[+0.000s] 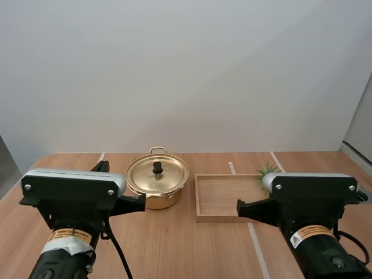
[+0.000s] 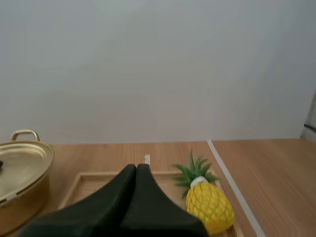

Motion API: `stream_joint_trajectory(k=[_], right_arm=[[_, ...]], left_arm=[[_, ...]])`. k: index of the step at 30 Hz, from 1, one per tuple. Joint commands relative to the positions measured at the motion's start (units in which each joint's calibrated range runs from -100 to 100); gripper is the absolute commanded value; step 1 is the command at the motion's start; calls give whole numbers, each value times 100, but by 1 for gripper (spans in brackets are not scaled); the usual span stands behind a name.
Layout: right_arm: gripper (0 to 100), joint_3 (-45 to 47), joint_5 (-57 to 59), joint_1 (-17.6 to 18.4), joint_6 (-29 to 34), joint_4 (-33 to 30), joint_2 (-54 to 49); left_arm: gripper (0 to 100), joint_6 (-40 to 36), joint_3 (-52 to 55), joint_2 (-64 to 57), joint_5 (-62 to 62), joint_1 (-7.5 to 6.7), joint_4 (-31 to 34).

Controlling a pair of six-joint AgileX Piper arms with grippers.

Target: Open the pot, put the grape inside, and close it

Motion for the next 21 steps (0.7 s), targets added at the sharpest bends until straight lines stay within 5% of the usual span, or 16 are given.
stream_joint_trajectory(k=[1, 11, 21], right_arm=[[0, 92, -87, -49, -44, -37, -42], [0, 92, 1047, -85, -44, -14, -42], [0, 92, 1458, -85, -44, -14, -42]], left_arm=[[0, -271, 36, -29, 306, -20, 0], [0, -664, 36, -29, 2326, -20, 0], [0, -676, 36, -29, 2591, -20, 0]])
